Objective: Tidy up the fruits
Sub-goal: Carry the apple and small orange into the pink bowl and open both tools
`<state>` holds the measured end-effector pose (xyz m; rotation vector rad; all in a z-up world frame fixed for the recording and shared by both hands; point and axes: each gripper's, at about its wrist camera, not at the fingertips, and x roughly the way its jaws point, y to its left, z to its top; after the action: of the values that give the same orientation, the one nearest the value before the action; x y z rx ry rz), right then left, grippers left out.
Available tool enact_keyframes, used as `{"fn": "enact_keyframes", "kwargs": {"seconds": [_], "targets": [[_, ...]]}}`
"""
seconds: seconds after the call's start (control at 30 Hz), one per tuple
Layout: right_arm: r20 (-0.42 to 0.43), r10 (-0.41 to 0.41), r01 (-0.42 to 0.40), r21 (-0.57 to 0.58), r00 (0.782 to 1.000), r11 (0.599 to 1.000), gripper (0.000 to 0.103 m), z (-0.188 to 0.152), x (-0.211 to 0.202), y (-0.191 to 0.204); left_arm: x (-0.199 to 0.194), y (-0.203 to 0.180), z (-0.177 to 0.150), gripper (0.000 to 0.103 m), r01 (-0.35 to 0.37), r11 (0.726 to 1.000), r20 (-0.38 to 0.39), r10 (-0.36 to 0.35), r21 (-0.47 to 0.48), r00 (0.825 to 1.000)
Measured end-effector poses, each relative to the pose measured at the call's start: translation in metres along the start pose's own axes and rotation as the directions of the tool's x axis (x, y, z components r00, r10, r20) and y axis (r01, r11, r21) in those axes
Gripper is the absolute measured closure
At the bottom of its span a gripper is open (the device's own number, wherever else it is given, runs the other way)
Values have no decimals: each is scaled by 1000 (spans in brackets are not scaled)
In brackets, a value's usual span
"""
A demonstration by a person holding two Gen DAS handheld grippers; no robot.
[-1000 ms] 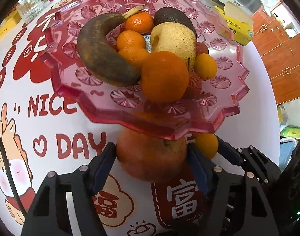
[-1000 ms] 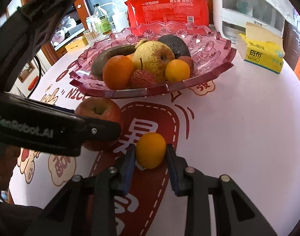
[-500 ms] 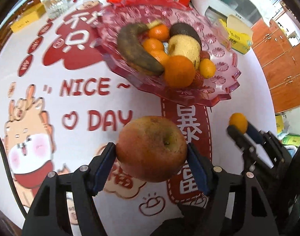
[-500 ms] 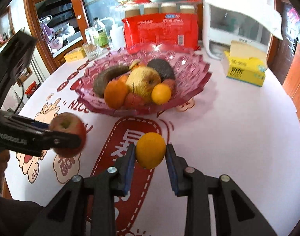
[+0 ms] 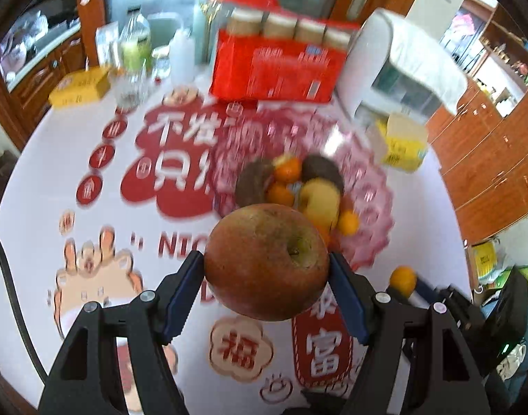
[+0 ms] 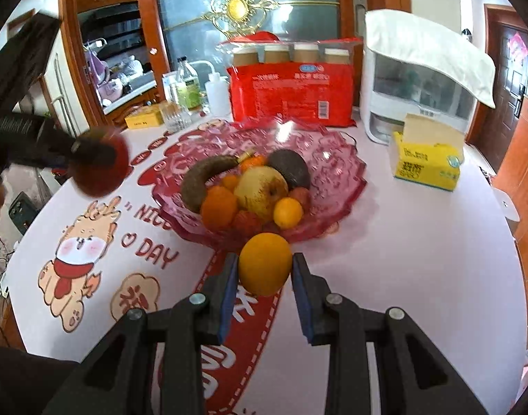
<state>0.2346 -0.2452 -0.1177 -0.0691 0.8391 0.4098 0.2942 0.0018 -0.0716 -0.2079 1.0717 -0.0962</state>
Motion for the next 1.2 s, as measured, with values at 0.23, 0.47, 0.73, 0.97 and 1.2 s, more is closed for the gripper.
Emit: {"fn": "enact_keyframes", "kwargs": {"seconds": [0.23,0.47,0.73,0.97,1.2], "targets": [[38,21,-21,-2,999,1000,72,11,13,2,23,-14,39,32,32,998,55,-35,50,998],[27,19,-21,55,999,998,72,22,37,-9,75,-26,47,32,49,996,-39,-46,75,998],[-8,16,-15,91,1000,996,69,23,55,-14,101,-33,50,32,42,996,-99,-35,76,994],[19,4,-6,121,1000,993,45,25,39,-13,57,-35,47,17,80,995,2,-80,62,997],[-22,-17,20,195,1000,981,35,13,3,-14,2,-31,-9,14,30,999,26,-31,45,999]]}}
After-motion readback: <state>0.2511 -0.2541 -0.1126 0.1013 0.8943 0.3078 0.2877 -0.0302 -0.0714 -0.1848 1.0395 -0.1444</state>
